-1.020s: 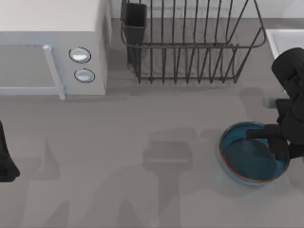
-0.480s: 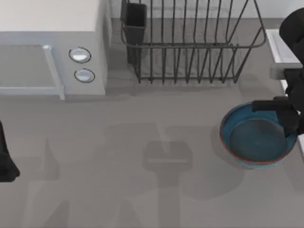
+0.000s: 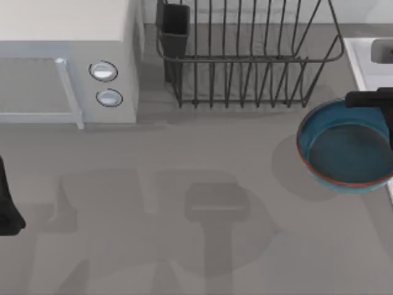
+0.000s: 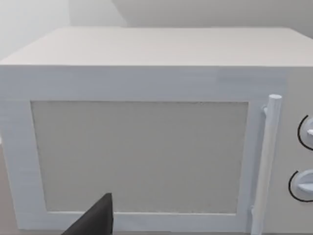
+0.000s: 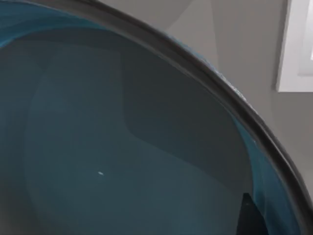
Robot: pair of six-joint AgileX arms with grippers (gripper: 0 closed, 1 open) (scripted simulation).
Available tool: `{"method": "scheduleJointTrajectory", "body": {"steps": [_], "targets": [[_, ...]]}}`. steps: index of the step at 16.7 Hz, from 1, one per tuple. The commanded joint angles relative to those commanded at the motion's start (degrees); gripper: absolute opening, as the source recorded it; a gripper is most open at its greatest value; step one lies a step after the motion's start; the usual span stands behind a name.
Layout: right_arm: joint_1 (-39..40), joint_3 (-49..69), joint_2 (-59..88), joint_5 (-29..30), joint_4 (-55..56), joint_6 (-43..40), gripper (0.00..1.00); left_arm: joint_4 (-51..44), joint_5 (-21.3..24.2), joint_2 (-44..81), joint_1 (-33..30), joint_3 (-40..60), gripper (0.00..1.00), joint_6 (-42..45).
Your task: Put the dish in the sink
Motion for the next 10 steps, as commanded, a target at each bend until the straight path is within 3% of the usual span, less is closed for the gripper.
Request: {"method": "scheduleJointTrajectory", "body": {"steps": [5,10], "targets": [[-0.2,-1.1,0.1,-0.8,1.9,-0.2,0.00,0.0,0.0,0.0,0.0,0.0,1.00,0.0],[-3.8,-8.9,-1.3,-6.4,16.6,-2.0,0.00,0.0,0.0,0.0,0.0,0.0,1.00,0.0]]}}
